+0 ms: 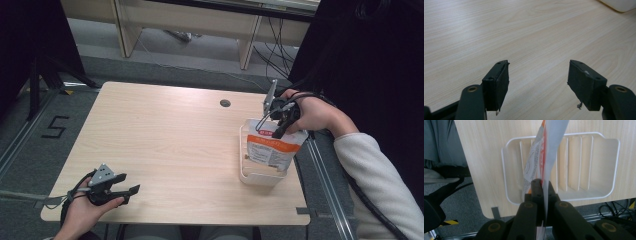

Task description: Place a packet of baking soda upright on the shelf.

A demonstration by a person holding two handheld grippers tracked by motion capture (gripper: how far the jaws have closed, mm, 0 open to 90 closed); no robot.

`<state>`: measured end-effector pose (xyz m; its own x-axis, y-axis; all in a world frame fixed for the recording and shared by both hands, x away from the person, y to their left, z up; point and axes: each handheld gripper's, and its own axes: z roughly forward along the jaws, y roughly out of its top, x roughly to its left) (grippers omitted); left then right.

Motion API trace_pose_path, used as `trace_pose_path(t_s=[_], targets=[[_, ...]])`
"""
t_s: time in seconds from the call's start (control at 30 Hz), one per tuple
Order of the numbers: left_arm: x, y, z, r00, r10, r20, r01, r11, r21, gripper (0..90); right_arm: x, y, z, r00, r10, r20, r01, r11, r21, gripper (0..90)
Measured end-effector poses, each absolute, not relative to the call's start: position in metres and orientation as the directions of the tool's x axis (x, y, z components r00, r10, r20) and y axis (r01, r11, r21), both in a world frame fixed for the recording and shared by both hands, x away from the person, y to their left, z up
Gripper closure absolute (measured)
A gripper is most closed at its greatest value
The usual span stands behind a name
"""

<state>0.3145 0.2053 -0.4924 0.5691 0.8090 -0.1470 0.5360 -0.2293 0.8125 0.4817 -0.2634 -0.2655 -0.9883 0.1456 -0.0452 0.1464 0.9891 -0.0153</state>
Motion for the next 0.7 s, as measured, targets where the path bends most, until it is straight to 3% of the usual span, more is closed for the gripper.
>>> trace_pose_path(t_s=[0.7], targets=[[0.3145, 0.2054, -0.4922, 0.572, 0.806, -0.152, 0.535, -0.226, 0.814, 32.6, 0.4889, -0.2566, -0.2703, -0.984, 0.142, -0.106, 0.149, 0.987, -0.063, 90.0]])
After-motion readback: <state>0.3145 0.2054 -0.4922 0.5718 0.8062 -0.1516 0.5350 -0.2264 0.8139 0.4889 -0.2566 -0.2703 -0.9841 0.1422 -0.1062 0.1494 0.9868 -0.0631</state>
